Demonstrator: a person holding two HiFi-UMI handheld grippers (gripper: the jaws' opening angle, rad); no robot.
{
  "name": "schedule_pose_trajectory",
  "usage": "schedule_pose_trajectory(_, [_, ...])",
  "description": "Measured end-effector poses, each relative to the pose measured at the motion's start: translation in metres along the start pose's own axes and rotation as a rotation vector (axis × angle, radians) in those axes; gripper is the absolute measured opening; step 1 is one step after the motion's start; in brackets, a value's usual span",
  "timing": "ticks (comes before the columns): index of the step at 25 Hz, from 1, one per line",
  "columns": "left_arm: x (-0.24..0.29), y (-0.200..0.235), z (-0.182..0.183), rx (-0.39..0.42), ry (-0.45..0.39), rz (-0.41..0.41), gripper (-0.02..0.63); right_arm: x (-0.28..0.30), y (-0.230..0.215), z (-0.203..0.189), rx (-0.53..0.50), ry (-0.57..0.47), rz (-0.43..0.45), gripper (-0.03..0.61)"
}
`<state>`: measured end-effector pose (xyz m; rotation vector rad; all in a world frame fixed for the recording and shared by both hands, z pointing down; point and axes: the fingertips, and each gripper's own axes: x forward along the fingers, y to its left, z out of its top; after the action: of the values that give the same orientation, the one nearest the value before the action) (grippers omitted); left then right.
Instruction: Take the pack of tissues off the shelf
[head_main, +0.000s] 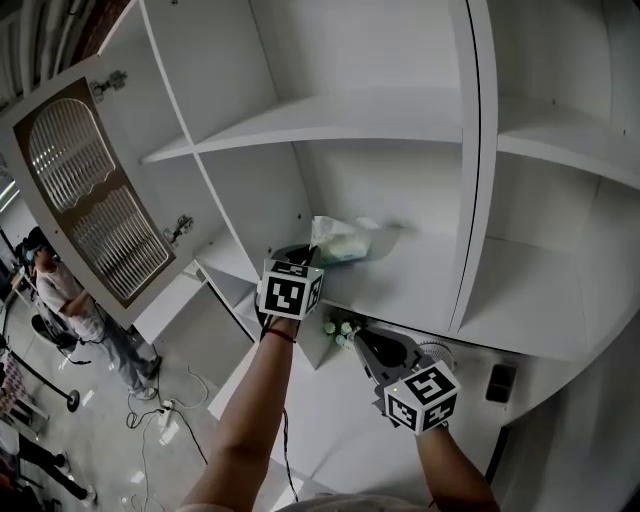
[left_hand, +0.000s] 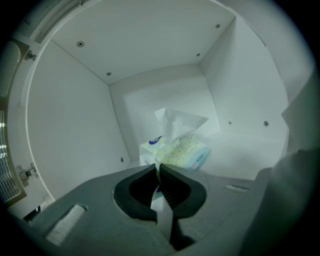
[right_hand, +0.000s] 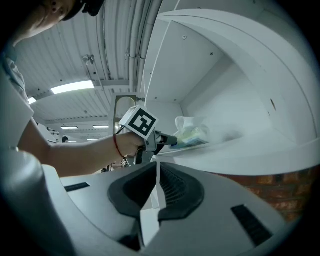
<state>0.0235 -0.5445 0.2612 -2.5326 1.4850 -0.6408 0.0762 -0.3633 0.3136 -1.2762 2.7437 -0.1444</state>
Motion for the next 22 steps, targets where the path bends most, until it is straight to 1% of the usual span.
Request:
schedule_pose_trajectory(3, [-0.014,-0.004,-0.001,-0.044,-0.027,-0.016,0.012,-0.003,0.005,-0.002,0.0,0.006,0.0,0.018])
schedule_pose_trajectory(10, [-0.06,-0.011,0.003,-0.108,-0.107,-0.034,0.011,-0.008,0.024,-0.006,0.0,0.009,0.011,0.018])
schedule_pose_trajectory(16, [-0.097,-0.018,0.003,-0.123,-0.156,-0.039,0.011,-0.012,0.041,-0.012,-0.009,0.019,0.025,0.018])
schedule_pose_trajectory(22, [-0.127,-0.027,-0.012,-0.127,-0.179,-0.037,0.011,-0.016,0.056,-0.021,-0.011,0.024,0.035,0.018])
